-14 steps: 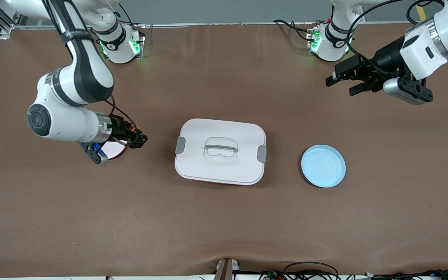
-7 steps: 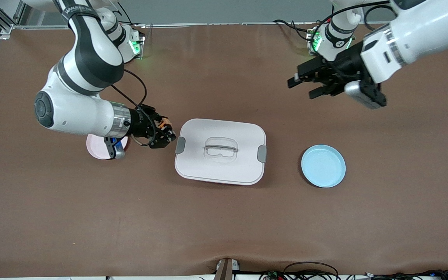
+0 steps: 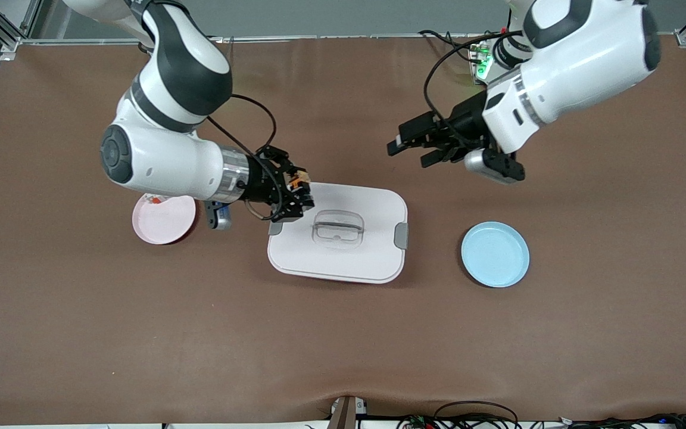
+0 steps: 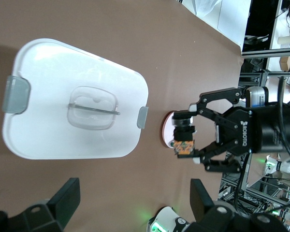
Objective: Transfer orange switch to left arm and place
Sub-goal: 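Lift the switch with the right gripper while the left gripper approaches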
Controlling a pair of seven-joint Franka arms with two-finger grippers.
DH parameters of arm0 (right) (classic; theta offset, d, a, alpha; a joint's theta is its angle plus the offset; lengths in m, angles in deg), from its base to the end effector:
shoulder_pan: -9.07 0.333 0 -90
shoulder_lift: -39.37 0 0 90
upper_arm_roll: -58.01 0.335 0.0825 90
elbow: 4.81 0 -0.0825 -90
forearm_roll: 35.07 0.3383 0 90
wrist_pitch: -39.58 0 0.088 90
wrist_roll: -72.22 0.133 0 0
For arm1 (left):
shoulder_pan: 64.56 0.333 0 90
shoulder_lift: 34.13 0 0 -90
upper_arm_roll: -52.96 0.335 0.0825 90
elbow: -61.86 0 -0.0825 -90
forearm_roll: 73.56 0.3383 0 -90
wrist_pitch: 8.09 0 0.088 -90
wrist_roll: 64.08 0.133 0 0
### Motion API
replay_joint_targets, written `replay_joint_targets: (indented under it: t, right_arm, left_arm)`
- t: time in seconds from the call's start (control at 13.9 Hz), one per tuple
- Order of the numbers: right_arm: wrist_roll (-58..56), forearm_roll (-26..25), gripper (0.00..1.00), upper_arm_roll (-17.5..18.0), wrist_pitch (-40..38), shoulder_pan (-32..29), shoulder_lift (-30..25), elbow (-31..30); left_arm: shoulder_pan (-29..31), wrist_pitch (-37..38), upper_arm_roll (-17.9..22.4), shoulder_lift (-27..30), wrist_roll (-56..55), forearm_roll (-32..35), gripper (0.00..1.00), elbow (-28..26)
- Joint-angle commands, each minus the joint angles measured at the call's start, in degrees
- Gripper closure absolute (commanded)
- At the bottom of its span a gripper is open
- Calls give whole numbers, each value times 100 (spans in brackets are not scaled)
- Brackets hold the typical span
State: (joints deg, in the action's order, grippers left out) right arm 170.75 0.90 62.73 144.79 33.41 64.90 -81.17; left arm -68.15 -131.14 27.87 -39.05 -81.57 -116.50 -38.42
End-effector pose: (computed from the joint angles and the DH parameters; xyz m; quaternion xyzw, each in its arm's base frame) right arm 0.5583 0.3679 0.5057 -0.7330 0.6012 0.2719 0.1652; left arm 0.4981 -0.3109 0.5735 0.9228 0.0619 -0.0038 0.3802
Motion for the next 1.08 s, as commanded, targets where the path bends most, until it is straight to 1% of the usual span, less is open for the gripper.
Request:
replay_joint_targets:
  t: [0.0,0.22,0.5,0.72,1.01]
  right_arm:
    - [499,112,100,-50,252,220,224,385]
    - [886,112,100,-50,640,405,303,481]
    - [1282,121,100,-50,755,536,522,885]
    - [1555,121,100,-50,1009,686,567,983]
    - [1704,121,100,-41,1124,835,567,1009]
  left_arm:
    - [-9,-324,-249,-246,-244,-136,0,79]
    - [-123,-517,-285,-343,-290,-127,0,70]
    - [-352,-816,-285,-510,-290,-101,0,87]
    - [-458,-1133,-285,-694,-229,-48,0,131]
    - [-458,-1142,-285,-888,-193,-31,0,351]
